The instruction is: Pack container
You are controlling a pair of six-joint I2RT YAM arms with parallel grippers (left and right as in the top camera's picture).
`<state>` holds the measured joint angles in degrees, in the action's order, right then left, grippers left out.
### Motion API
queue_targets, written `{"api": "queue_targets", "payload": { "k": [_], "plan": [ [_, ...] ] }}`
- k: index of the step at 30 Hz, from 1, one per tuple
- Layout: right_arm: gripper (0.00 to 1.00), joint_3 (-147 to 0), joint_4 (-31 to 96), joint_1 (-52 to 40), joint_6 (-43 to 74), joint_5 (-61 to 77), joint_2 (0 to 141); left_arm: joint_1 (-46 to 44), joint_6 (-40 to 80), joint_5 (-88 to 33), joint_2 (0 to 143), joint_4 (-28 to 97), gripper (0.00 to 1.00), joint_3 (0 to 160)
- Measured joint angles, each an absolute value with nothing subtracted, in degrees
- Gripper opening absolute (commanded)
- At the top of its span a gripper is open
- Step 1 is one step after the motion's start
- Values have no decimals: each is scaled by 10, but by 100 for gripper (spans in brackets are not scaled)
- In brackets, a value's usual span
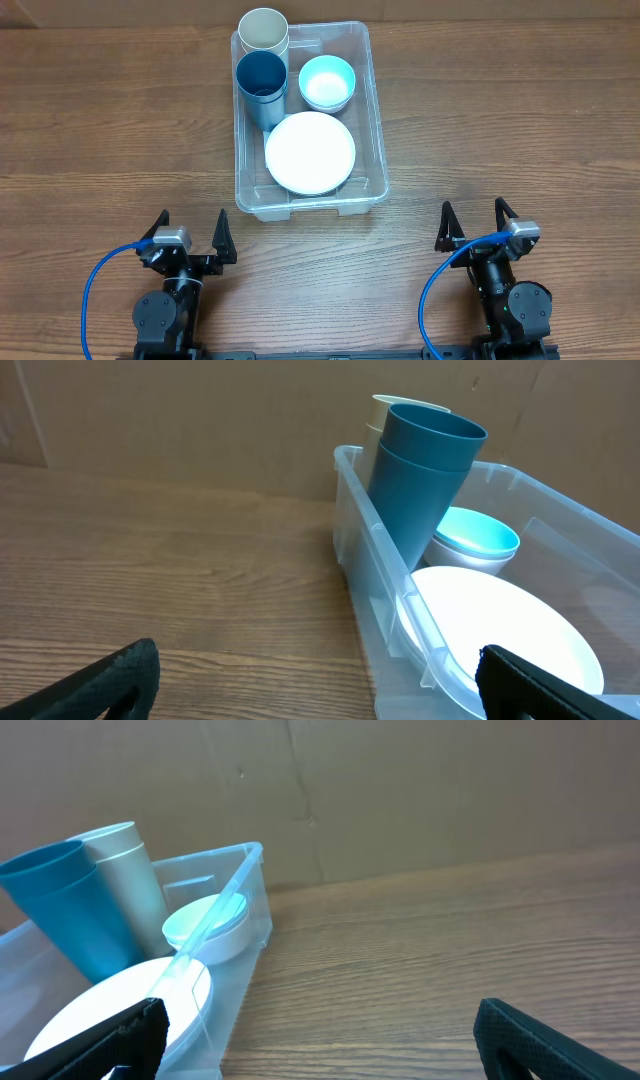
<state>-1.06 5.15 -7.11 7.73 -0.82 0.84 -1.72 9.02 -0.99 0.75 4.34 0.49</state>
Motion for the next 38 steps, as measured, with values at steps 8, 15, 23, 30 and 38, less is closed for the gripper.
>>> {"api": "queue_targets", "payload": {
  "k": [8, 15, 23, 30, 38],
  "plan": [
    [100, -11, 51, -71, 60, -2, 8, -17, 90, -10, 8, 43, 100, 5],
    [100, -11, 51, -71, 59, -2, 8, -17, 90, -10, 8, 43, 100, 5],
    [100, -11, 51, -71, 60, -2, 8, -17, 90, -10, 8, 43, 100, 5],
    [100, -11, 51, -71, 59, -2, 8, -17, 90, -10, 8, 43, 100, 5],
    [100, -11, 51, -71, 59, -2, 8, -17, 90, -10, 8, 43, 100, 5]
  ]
}}
